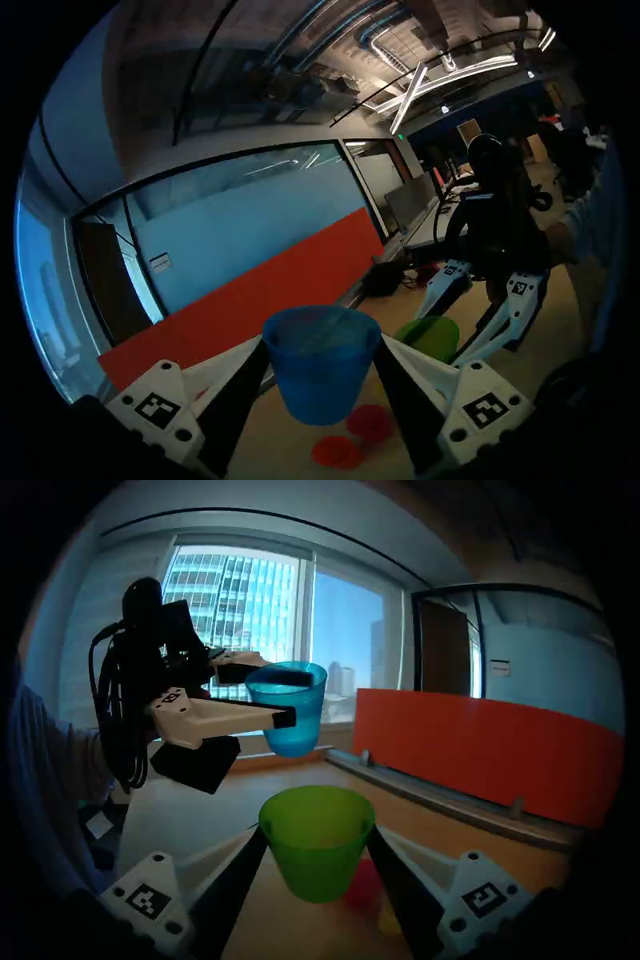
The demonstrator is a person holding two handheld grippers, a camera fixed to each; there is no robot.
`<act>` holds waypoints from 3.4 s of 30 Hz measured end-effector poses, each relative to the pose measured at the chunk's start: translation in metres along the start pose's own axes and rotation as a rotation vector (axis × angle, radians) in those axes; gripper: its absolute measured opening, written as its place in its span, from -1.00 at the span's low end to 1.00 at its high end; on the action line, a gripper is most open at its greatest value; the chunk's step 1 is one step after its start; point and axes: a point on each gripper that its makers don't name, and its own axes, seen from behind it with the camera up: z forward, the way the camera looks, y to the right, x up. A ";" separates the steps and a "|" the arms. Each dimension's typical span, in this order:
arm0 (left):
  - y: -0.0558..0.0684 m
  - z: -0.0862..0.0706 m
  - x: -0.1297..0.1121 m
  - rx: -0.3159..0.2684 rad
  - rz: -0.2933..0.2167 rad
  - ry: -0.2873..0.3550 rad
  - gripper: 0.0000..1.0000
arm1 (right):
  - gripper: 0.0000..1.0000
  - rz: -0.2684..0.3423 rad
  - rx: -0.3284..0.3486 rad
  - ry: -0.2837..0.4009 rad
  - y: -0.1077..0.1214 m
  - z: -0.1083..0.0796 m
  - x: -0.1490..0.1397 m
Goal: Pour water
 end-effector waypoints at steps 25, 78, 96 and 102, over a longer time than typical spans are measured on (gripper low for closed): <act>-0.001 0.007 0.038 0.033 0.295 -0.001 0.73 | 0.81 0.019 0.032 0.012 -0.012 0.009 0.001; -0.003 0.016 0.054 0.111 0.711 -0.024 0.73 | 0.79 0.007 0.028 0.018 -0.005 0.011 0.005; -0.001 0.011 0.063 0.131 0.821 -0.024 0.73 | 0.79 0.006 0.028 0.021 -0.003 0.011 0.006; -0.002 0.012 0.068 0.135 0.861 -0.024 0.73 | 0.79 0.003 0.028 0.022 -0.004 0.010 0.007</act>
